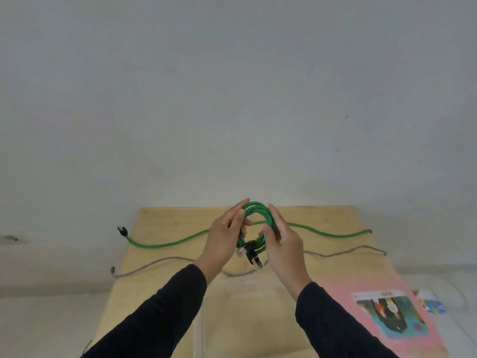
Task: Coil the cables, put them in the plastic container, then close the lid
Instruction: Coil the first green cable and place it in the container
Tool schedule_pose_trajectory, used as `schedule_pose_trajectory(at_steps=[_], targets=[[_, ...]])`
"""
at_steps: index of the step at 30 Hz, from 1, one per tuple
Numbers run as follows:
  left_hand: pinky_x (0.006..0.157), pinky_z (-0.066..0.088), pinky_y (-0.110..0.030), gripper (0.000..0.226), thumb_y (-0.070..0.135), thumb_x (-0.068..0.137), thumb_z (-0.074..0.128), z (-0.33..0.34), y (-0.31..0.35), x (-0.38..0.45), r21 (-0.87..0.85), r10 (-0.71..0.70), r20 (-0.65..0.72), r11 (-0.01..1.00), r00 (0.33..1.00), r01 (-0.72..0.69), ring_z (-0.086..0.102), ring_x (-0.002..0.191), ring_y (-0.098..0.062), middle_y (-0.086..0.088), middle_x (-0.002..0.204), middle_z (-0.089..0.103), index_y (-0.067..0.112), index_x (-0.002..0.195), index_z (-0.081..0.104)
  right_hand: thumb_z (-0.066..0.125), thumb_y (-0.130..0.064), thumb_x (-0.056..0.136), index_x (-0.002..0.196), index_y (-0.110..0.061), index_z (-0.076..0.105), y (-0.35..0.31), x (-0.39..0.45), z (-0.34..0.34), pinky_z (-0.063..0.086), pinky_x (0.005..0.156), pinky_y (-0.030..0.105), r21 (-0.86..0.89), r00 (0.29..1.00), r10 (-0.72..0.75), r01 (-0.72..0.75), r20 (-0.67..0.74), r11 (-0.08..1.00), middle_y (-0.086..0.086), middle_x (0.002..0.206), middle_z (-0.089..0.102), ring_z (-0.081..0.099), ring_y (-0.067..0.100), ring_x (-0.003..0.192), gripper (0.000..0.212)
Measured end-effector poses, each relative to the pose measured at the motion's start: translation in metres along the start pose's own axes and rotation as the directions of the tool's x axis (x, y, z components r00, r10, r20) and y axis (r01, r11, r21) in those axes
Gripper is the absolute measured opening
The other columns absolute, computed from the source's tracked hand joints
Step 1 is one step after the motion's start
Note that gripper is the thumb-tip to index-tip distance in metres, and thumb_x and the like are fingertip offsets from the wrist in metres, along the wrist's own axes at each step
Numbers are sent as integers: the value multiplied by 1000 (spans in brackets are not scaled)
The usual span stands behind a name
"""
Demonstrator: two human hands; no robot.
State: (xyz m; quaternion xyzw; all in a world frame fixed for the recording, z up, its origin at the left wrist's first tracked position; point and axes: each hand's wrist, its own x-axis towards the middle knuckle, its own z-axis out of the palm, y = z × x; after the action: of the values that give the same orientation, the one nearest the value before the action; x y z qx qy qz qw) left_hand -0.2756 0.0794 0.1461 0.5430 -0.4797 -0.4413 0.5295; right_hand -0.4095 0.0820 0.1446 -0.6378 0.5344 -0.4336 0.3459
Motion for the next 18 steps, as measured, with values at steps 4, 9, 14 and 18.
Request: schedule_pose_trajectory(at_steps=[4,9,14,18], targets=[[53,42,-15,29,25,96,45,4,-40,-47,25,-111,15,993,994,111,50,55,0,0,79,66,40,119,56,51,-13,92,133,-30,45,32,-50,1,37,54,12,-13,993,96,-96,68,995,-3,76,61,44,4,53,45],[52,42,-15,29,23,96,45,9,-77,-99,1,-252,-66,968,966,252,52,54,1,-2,81,67,36,119,57,53,-16,91,131,-30,46,64,-89,2,46,69,12,-56,950,212,-204,228,977,-3,98,70,64,10,79,43],[66,47,-22,27,23,96,46,13,-106,-114,-60,-392,-185,920,901,388,56,61,-8,-1,87,70,34,115,62,54,-19,90,130,-33,47,85,-94,10,39,54,11,-120,885,302,-277,355,953,-3,69,58,47,7,56,42],[70,48,-20,25,22,96,45,15,-118,-110,-94,-444,-270,895,854,435,60,70,-9,-1,93,71,35,109,63,54,-19,90,128,-37,48,100,-89,22,41,60,13,-102,850,348,-336,396,936,-8,74,56,48,2,59,42]])
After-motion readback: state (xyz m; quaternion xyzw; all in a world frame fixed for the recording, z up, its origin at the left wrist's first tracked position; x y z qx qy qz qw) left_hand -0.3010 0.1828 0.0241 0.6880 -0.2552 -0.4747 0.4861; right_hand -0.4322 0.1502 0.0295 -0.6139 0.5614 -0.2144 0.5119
